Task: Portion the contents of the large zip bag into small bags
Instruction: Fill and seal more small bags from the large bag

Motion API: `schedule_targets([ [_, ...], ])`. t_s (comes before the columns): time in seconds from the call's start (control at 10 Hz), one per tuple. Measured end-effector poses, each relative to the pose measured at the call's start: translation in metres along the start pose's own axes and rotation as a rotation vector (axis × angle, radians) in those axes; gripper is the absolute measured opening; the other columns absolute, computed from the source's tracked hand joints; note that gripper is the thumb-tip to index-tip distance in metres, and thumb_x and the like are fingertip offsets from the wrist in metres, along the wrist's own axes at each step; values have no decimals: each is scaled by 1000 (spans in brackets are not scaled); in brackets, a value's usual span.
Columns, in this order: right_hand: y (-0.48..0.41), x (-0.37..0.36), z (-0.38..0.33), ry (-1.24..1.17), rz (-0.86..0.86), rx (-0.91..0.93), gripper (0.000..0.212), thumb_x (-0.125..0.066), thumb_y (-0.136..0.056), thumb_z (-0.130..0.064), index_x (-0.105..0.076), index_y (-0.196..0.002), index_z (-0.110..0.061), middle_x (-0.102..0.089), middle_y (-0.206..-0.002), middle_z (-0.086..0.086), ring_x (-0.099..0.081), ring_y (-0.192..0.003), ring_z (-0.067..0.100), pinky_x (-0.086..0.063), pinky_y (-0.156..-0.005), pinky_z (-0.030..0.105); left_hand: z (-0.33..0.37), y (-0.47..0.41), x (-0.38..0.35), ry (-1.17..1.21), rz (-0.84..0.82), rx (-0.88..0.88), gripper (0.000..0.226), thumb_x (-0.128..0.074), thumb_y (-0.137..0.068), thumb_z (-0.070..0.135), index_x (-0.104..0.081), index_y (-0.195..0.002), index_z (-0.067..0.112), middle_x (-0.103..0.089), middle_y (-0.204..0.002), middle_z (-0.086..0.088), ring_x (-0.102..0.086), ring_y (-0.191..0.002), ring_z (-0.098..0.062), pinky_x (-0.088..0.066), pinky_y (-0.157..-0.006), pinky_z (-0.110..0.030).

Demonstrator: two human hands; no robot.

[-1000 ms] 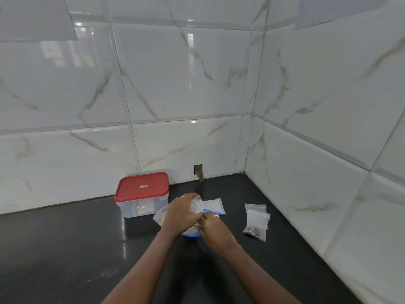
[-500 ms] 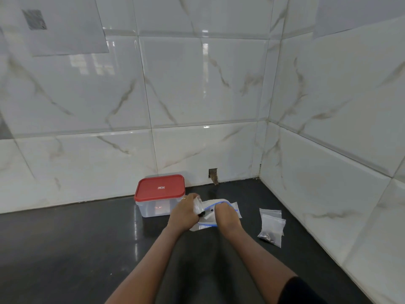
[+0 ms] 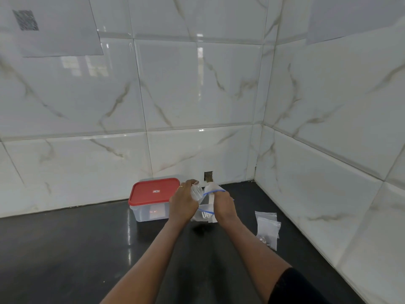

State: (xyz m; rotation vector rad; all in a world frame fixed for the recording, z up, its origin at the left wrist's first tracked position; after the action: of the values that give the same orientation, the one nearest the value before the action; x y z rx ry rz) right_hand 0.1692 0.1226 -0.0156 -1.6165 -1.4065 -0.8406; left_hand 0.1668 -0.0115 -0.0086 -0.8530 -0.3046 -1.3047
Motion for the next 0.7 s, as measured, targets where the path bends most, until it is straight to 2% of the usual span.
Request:
schedule_targets([
  [0.1,-6,5,-7,13,25,39,32,-34,-99,-6,-53,-126,-1,-60,-120,12,-58,-109,20,-37,-85,7,4,-12,5,58,18,-1,54,-57,-72,-2,-50,-122,20,-56,-122,0,-52,-110,-22,-46,-90,-38],
  [0.2,2,13,-14,-88,164,64,36,-34,-99,-18,-58,-118,0,-65,-100,7,-49,-65,3,-41,-54,-2,9,-19,14,99,100,-45,56,-61,-69,-1,-51,-120,18,-58,-116,-3,-55,-104,-23,-46,-89,-39],
  [0.3,-1,-7,-11,109,11,87,38,-32,-99,-21,-59,-111,3,-52,-80,-3,-52,-77,8,-40,-51,4,0,-7,4,9,7,-24,49,-64,-74,12,-50,-121,20,-57,-119,-4,-53,-106,-24,-45,-90,-38],
  [0.4,12,-27,-6,187,-252,-26,25,-39,-97,-9,-59,-103,6,-53,-94,11,-55,-112,18,-42,-78,23,-26,13,-18,-71,-187,117,45,-58,-79,12,-47,-122,20,-56,-120,-7,-53,-106,-25,-43,-84,-35],
  [0.5,19,-35,-7,93,-230,-126,27,-44,-94,-6,-60,-116,1,-57,-111,13,-57,-113,27,-42,-81,30,-37,22,-29,-92,-265,146,51,-62,-74,13,-45,-122,21,-55,-120,-5,-53,-107,-24,-43,-84,-33],
  [0.6,16,-36,-14,14,-209,-84,26,-47,-93,-7,-63,-111,2,-63,-115,18,-62,-107,24,-40,-75,28,-30,18,-28,-72,-222,130,47,-64,-74,20,-47,-119,21,-56,-117,-3,-54,-105,-23,-45,-85,-35],
  [0.7,18,-33,-13,-57,-213,-28,30,-38,-97,-4,-56,-119,7,-60,-98,8,-62,-74,-11,-42,-64,2,-19,10,-19,-35,-107,118,36,-58,-80,25,-51,-115,20,-59,-113,-4,-55,-104,-24,-45,-82,-36],
])
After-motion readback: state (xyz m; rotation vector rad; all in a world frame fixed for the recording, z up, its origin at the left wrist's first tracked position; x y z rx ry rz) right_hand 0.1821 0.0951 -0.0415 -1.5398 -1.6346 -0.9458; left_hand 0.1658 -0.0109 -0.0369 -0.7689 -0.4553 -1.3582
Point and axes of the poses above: each hand's wrist, its own y-axis away from the middle knuckle, its own x-axis out of the back of the hand, z = x × y, the point moved 4 cm from there along -y, towards the middle knuckle
